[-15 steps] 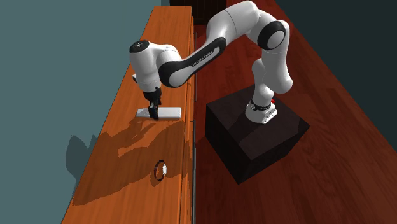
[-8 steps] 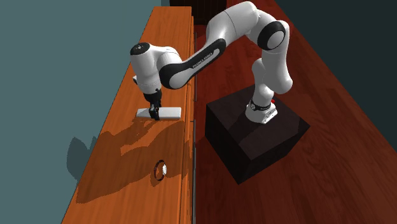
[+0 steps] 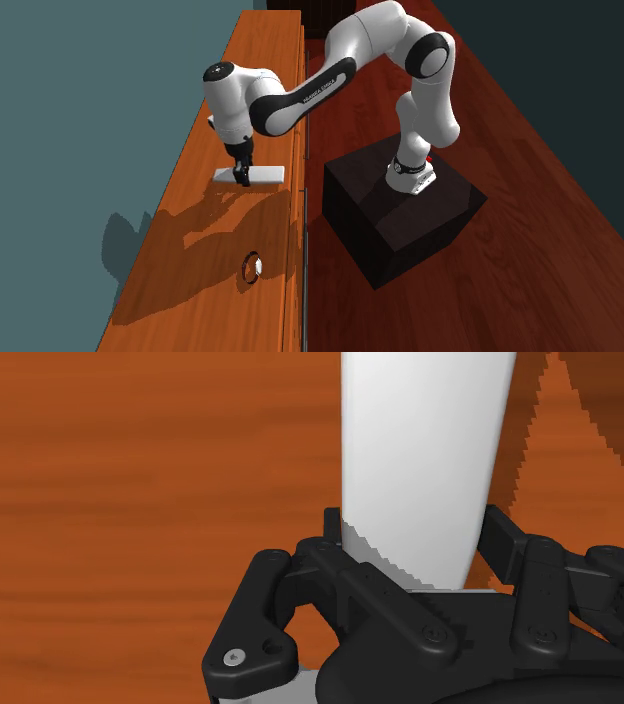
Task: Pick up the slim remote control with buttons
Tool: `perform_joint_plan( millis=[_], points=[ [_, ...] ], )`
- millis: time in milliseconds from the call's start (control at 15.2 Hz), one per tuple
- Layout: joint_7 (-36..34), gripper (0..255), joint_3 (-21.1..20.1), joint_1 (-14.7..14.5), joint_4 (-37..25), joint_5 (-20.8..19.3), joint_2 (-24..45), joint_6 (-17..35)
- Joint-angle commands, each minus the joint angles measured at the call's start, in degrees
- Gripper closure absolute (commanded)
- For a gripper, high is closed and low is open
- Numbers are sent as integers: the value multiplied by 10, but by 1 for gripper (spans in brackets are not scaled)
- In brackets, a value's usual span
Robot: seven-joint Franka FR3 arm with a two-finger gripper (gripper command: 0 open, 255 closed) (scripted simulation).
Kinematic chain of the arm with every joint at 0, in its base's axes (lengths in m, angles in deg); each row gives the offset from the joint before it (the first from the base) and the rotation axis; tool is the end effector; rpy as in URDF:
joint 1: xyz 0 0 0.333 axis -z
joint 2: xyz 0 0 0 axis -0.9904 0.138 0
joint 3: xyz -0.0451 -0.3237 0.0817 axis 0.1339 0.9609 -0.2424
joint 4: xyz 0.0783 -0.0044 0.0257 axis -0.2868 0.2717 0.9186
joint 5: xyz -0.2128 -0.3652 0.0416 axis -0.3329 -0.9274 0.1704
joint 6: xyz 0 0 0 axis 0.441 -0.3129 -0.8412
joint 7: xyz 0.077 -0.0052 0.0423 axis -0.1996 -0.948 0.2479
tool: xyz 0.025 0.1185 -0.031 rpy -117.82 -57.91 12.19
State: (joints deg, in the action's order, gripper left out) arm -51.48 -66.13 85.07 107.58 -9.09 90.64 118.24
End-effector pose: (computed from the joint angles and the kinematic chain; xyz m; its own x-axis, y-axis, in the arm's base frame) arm 0.6656 -0.0887 0.4480 0.8784 -0.4779 -0.0077 -0.4778 -0.8784 0.0079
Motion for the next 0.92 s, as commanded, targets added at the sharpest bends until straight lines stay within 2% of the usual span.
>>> perform_joint_plan(
  millis=[0, 726, 858],
  points=[
    [0, 255, 0, 0, -11, 0, -2, -13],
    [0, 255, 1, 1, -89, -1, -7, -96],
    [0, 255, 1, 1, -90, -1, -7, -97]
  ],
)
